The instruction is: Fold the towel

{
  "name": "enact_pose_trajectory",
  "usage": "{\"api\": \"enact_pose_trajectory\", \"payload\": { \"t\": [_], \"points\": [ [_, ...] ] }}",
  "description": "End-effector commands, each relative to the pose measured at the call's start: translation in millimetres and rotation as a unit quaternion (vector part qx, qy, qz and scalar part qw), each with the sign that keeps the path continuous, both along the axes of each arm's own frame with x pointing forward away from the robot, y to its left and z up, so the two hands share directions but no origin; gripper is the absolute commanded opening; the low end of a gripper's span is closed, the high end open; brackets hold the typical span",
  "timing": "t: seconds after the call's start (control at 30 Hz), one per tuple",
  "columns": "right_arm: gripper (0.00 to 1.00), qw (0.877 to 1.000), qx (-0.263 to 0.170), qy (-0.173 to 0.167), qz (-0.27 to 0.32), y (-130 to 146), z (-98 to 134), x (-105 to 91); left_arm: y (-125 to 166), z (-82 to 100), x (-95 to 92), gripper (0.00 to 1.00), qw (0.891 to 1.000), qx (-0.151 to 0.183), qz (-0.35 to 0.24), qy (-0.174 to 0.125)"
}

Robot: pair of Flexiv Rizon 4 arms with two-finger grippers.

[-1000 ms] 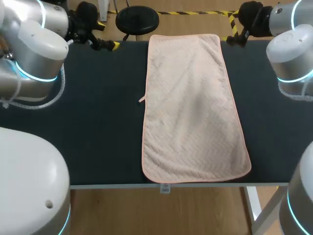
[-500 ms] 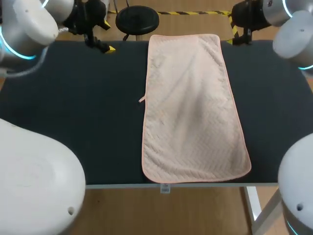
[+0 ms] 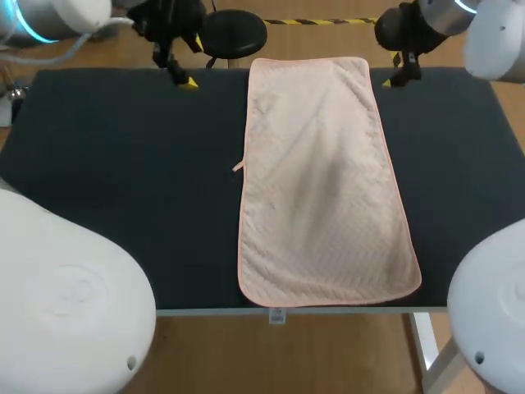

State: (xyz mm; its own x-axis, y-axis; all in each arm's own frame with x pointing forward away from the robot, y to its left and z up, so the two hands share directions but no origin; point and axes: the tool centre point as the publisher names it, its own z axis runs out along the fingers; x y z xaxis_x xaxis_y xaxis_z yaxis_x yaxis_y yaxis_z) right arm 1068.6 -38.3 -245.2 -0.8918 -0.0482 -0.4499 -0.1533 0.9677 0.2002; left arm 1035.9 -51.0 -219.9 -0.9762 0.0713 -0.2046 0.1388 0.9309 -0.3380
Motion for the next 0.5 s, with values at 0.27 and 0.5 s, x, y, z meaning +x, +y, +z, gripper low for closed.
{"api": "enact_pose_trajectory", "payload": {
  "t": [0.27, 0.5],
  "points": [
    [1.0, 0.991, -0.108, 0.045, -0.058, 2, -22, -9.8, -30, -39.3, -15.8, 1.0, 0.998, 0.055, 0.032, -0.015],
    [1.0, 0.99, -0.111, 0.063, -0.062, -5, -52, -14.9, -52, -70.8, -23.8, 1.0, 0.998, 0.062, 0.027, 0.016]
  ]
}}
